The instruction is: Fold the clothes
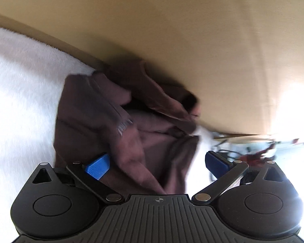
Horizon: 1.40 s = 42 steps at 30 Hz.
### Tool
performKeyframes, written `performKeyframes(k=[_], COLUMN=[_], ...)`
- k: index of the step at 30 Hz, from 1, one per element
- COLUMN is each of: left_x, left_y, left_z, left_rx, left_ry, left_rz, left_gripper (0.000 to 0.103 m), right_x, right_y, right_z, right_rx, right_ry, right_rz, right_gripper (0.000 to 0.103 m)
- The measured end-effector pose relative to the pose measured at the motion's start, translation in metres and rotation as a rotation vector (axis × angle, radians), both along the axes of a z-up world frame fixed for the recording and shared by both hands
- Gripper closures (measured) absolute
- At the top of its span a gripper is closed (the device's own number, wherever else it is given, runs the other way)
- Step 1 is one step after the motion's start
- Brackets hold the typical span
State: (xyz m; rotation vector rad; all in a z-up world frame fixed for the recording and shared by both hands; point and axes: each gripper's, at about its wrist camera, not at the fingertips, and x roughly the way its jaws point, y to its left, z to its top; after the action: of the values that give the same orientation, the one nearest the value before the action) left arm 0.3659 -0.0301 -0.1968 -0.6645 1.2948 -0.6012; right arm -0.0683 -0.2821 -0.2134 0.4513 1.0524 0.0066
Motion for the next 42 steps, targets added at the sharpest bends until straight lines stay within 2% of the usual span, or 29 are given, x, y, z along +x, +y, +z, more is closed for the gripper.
performKeyframes(k=[7,12,15,17,18,19,21,22,25,28,33,38,42], left_x=[-0.073,-0.115,-0.122,-0.123,-0.123,-0.124,-0.127,-0.128,-0.131,-0.133,-0.139,-0.147,-0.153], left_y=[0.022,0.038,0.044,0.047,0.049,0.048,0.050,0.051,0.057,0.068,0.087,0.106,0.115], left_z=[0.026,0.024,0.024,0.023,0.022,0.021,0.019,0.017,0.012,0.006,-0.001,-0.013,-0.016], left_rx=[-0.042,-0.064,-0.075,-0.083,-0.085,-0.087,-0.100,-0.108,-0.119,-0.138,-0.141,-0.137,-0.145], left_ry=[-0.026,-0.008,0.022,0.036,0.035,0.031,0.033,0.036,0.047,0.070,0.086,0.120,0.126], left_rz=[0.018,0.051,0.071,0.069,0.061,0.053,0.030,0.022,0.002,-0.002,-0.017,-0.009,-0.009], left_gripper=[0.000,0.000,0.000,0.000,0.000,0.000,0.000,0.000,0.000,0.000,0.000,0.000,0.000], right_x=[-0.027,-0.019,-0.007,0.002,0.005,0.008,0.009,0.009,0.008,0.007,0.012,0.012,0.011], right_y=[-0.006,-0.013,-0.014,-0.011,-0.008,-0.006,0.001,0.005,0.020,0.047,0.122,0.203,0.228], right_z=[-0.014,-0.024,-0.026,-0.029,-0.031,-0.032,-0.030,-0.028,-0.016,0.007,0.030,0.005,-0.017], right_rx=[0.097,0.184,0.203,0.185,0.174,0.169,0.157,0.149,0.119,0.072,-0.065,-0.181,-0.208], right_ry=[-0.026,-0.052,-0.057,-0.041,-0.025,-0.012,-0.008,-0.010,-0.031,-0.095,-0.170,-0.128,-0.073], right_rz=[0.041,0.023,0.015,0.015,0.019,0.024,0.028,0.030,0.027,0.064,0.261,0.484,0.536], right_gripper=[0.055,0.055,0.055,0.057,0.066,0.084,0.097,0.100,0.100,0.100,0.100,0.100,0.098])
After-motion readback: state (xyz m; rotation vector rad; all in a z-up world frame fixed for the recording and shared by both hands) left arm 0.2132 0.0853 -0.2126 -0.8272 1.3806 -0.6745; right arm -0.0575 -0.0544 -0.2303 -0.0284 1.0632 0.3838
